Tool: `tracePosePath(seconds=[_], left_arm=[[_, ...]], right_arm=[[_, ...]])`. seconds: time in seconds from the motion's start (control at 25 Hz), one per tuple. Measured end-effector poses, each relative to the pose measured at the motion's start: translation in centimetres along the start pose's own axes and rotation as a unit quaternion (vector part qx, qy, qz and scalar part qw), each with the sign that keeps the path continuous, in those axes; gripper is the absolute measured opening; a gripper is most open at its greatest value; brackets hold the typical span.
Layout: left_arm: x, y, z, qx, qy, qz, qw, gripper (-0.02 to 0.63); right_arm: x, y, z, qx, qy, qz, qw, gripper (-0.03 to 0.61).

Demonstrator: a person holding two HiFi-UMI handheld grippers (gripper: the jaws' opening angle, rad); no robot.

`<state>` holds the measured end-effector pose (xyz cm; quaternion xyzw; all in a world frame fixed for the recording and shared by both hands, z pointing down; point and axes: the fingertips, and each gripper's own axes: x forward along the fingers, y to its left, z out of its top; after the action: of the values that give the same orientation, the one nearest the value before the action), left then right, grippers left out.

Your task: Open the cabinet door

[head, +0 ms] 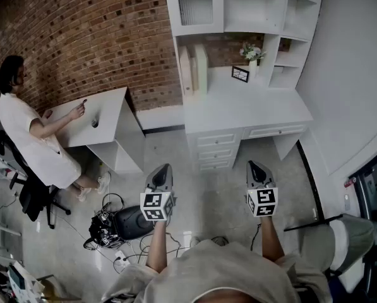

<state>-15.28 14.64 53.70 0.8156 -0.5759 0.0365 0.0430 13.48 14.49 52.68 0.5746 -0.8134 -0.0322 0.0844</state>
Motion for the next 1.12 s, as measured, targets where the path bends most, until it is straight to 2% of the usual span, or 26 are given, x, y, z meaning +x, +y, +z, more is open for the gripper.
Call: tracePosePath(seconds=[0.68,1.12], left_arm=[[0.2,-1.9,0.4,0.002,-0.003,0.003,1.0,0.028],[1.7,-5.2,-0.4,0.003,0.01,0.013,0.9999,0.026]], right_arm=[[-0.9,-1.1,0.1,-0.001,-0.01,0.005,1.0,0.012],[-1.3,-4.0,-1.3,-0.006,-0.003,0.02,1.0,0.012]])
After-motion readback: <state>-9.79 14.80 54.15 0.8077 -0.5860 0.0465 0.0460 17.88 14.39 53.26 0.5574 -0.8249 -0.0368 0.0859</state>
